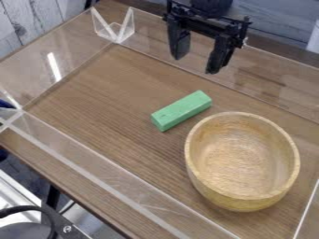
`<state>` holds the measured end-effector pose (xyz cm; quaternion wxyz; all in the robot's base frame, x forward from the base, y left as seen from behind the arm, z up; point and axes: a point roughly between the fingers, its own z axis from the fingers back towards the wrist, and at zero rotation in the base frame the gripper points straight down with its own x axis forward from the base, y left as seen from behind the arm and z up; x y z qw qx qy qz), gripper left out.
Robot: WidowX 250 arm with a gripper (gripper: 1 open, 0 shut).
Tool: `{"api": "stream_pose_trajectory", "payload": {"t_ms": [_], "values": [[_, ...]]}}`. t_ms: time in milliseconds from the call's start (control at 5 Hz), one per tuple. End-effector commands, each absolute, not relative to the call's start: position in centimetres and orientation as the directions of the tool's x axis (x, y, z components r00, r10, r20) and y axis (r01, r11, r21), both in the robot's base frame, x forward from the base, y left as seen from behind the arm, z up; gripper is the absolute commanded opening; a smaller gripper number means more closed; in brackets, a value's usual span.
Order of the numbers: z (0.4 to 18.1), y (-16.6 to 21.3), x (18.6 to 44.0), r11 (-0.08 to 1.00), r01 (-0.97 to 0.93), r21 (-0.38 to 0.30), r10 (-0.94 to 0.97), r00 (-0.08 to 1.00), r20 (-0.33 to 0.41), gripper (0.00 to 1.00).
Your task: Put the green block in the brown bowl
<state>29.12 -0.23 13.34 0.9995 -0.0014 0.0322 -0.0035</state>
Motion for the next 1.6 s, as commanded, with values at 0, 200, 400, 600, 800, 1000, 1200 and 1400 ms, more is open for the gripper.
{"api": "stream_pose_trajectory", "payload": {"t_ms": [0, 200, 400, 600, 800, 1000, 1200, 1400], "values": [[12.4, 0.2, 28.3, 0.999, 0.034, 0.005, -0.033, 0.996, -0.087, 1.00], [11.1, 0.5, 27.1, 0.996, 0.084, 0.010, -0.082, 0.990, -0.113, 1.00], [9.8, 1.0, 26.3, 0.990, 0.140, -0.002, -0.140, 0.984, -0.108, 1.00], [8.3, 1.9, 25.9, 0.982, 0.187, -0.018, -0.188, 0.978, -0.086, 1.00], [7.1, 2.3, 26.3, 0.977, 0.211, -0.024, -0.212, 0.975, -0.069, 1.00], [6.1, 2.2, 26.7, 0.975, 0.218, -0.029, -0.220, 0.973, -0.070, 1.00], [5.8, 2.1, 27.4, 0.974, 0.226, -0.020, -0.227, 0.973, -0.051, 1.00], [5.7, 2.0, 28.0, 0.973, 0.232, -0.015, -0.233, 0.972, -0.035, 1.00]]}}
